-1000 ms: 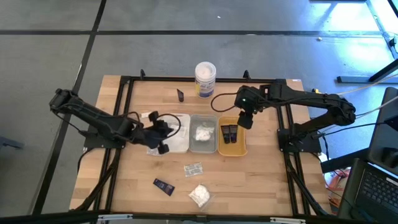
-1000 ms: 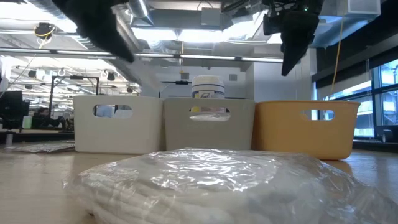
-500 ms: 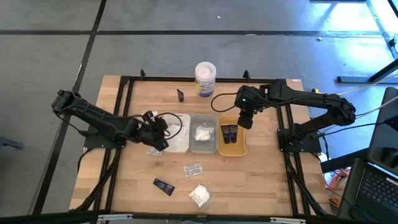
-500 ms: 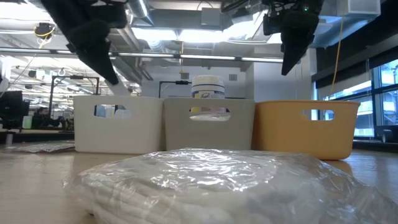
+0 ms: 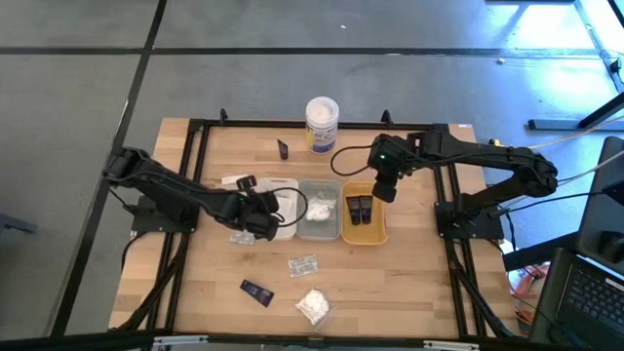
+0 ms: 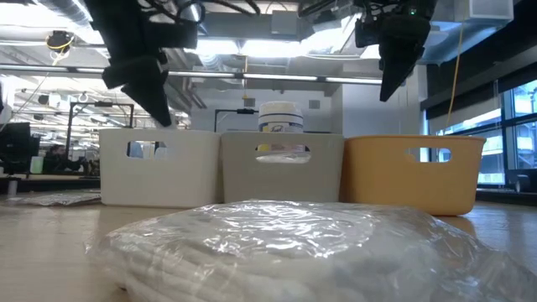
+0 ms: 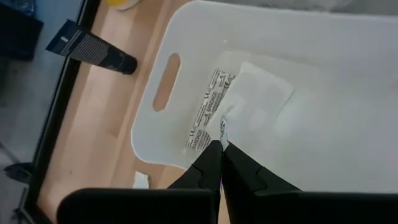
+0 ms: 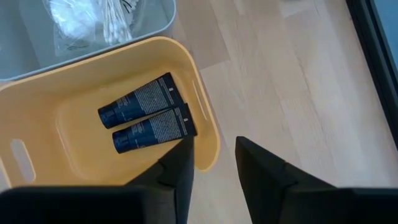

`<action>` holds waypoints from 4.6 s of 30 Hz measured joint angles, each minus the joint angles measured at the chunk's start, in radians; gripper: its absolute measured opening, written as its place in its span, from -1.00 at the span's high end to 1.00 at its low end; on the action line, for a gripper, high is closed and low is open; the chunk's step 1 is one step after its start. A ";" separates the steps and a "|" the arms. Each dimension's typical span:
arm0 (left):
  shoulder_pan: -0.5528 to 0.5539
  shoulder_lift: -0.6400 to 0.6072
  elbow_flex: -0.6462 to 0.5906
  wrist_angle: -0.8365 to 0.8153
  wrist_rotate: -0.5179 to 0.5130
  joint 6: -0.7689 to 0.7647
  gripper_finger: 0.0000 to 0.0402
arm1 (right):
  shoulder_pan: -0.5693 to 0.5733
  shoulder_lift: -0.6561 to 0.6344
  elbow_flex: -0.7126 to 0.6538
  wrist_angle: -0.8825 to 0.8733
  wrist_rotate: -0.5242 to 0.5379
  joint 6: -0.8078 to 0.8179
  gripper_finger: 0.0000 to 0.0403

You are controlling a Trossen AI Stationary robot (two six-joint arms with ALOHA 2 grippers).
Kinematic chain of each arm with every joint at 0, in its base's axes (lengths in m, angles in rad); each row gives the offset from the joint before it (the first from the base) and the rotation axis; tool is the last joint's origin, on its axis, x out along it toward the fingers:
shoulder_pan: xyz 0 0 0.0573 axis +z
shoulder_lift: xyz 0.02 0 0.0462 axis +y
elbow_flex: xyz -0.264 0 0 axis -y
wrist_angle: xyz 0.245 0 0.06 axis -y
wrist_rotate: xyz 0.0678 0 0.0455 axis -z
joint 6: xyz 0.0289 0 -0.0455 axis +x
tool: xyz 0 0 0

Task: Pick & Place Travel size toiletries
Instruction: Put the white band-aid into the white bin, then put the white cotton pack into the gray bin

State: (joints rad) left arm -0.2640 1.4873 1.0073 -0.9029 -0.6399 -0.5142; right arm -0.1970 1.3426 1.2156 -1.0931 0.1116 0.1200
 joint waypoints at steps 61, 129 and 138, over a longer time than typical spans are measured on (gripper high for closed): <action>0.087 -0.253 -0.006 0.068 0.486 0.186 0.08 | 0.006 0.000 0.000 0.002 -0.093 -0.024 0.35; -0.406 0.432 0.001 1.027 0.339 0.487 0.08 | 0.386 0.000 0.000 0.338 -0.126 -0.142 0.76; -0.425 0.528 0.070 1.031 0.300 0.473 0.08 | 0.386 0.000 0.000 0.343 -0.126 -0.128 0.85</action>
State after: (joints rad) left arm -0.6887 2.0154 1.0772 0.1286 -0.3401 -0.0410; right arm 0.1890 1.3426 1.2152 -0.7503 -0.0139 -0.0082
